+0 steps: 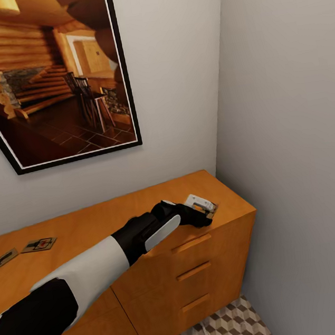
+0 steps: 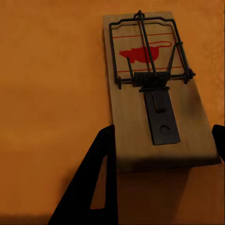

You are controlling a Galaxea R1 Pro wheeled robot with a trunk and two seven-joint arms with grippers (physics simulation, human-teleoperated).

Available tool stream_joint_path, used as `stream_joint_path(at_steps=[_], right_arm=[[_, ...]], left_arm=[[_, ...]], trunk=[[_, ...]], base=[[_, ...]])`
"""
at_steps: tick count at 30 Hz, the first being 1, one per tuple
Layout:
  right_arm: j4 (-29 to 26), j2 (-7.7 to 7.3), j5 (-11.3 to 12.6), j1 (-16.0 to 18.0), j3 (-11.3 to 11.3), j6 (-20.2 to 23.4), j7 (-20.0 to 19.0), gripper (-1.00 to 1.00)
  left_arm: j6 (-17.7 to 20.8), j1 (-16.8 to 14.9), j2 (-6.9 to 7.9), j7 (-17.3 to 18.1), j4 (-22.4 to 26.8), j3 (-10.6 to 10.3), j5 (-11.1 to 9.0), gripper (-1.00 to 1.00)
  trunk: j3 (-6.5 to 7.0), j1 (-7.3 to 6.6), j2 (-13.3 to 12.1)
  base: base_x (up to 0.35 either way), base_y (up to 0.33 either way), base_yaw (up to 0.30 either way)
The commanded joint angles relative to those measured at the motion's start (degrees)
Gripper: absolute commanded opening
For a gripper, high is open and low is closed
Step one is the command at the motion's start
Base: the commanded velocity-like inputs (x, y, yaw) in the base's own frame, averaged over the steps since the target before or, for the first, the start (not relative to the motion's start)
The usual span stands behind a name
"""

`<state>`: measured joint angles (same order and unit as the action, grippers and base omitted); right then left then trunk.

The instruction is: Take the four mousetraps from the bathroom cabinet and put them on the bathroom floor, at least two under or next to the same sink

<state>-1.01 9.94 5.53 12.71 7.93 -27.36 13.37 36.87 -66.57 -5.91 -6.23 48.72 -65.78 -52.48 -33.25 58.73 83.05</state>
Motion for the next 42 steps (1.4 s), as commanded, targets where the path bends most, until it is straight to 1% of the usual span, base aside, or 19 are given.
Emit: stream_joint_path(at_steps=[1,2,5,7,9,11,12,16,17,18,20,22,26,42], right_arm=[[0.0,0.01,0.7,0.0,0.5,-0.2,0.1,-1.00],[0.0,0.00,0.7,0.0,0.5,-0.2,0.1,-1.00],[0.0,0.00,0.7,0.0,0.5,-0.2,0.1,-1.00],[0.0,0.00,0.7,0.0,0.5,-0.2,0.1,-1.00],[0.0,0.00,0.7,0.0,0.5,-0.2,0.1,-1.00],[0.0,0.02,0.7,0.0,0.5,-0.2,0.1,-1.00],[0.0,0.05,0.7,0.0,0.5,-0.2,0.1,-1.00],[0.0,0.06,0.7,0.0,0.5,-0.2,0.1,-1.00],[0.0,0.06,0.7,0.0,0.5,-0.2,0.1,-1.00],[0.0,0.06,0.7,0.0,0.5,-0.2,0.1,-1.00],[0.0,0.06,0.7,0.0,0.5,-0.2,0.1,-1.00],[0.0,0.06,0.7,0.0,0.5,-0.2,0.1,-1.00],[0.0,0.06,0.7,0.0,0.5,-0.2,0.1,-1.00],[0.0,0.06,0.7,0.0,0.5,-0.2,0.1,-1.00]], left_arm=[[0.6,-0.1,0.10,-0.5,1.3,0.7,-0.4,-1.00],[0.8,-0.1,0.12,-0.5,1.7,1.2,-0.4,-1.00],[3.0,-0.1,0.18,-0.5,4.2,5.8,-0.2,-1.00],[5.6,-0.1,0.22,-0.6,6.1,8.1,0.0,-1.00],[7.6,-0.1,0.50,-0.6,8.2,9.3,0.2,-1.00],[8.3,-0.1,0.95,-0.7,9.4,10.0,0.4,-1.00],[8.7,-0.1,1.26,-0.7,10.5,10.8,0.6,-1.00],[9.1,0.0,2.14,-0.7,13.0,12.7,0.9,-1.00],[9.2,0.0,2.32,-0.7,13.3,12.9,0.9,-1.00],[10.2,0.0,3.02,-0.7,14.3,13.5,0.9,-1.00],[13.2,0.0,3.98,-0.7,16.3,14.5,1.0,-1.00],[15.5,0.0,4.57,-0.7,17.4,15.7,1.0,-1.00],[16.9,0.0,4.95,-0.7,18.0,16.5,1.0,-1.00],[17.2,-0.1,5.18,-0.7,18.0,16.6,1.0,-1.00]], trunk=[[-0.06,0.00,0.0],[-0.06,0.00,0.0],[-0.06,0.00,0.0],[-0.06,0.00,0.0],[-0.06,0.00,0.0],[-0.06,0.00,0.0],[-0.06,0.00,0.0],[-0.06,0.00,0.0],[-0.06,0.00,0.0],[-0.06,0.00,0.0],[-0.06,0.00,0.0],[-0.06,0.00,0.0],[-0.06,0.00,0.0],[-0.06,0.00,0.0]], base=[[0.000,0.000,0.000],[0.000,0.000,0.000],[0.000,0.000,0.000],[0.000,0.000,0.000],[0.000,0.000,0.000],[0.000,0.000,0.000],[0.000,0.000,0.000],[0.000,0.000,0.000],[0.000,0.000,0.000],[0.000,0.000,0.000],[0.000,0.000,0.000],[0.000,0.000,0.000],[-0.148,0.000,0.000],[-0.323,0.000,0.000]])
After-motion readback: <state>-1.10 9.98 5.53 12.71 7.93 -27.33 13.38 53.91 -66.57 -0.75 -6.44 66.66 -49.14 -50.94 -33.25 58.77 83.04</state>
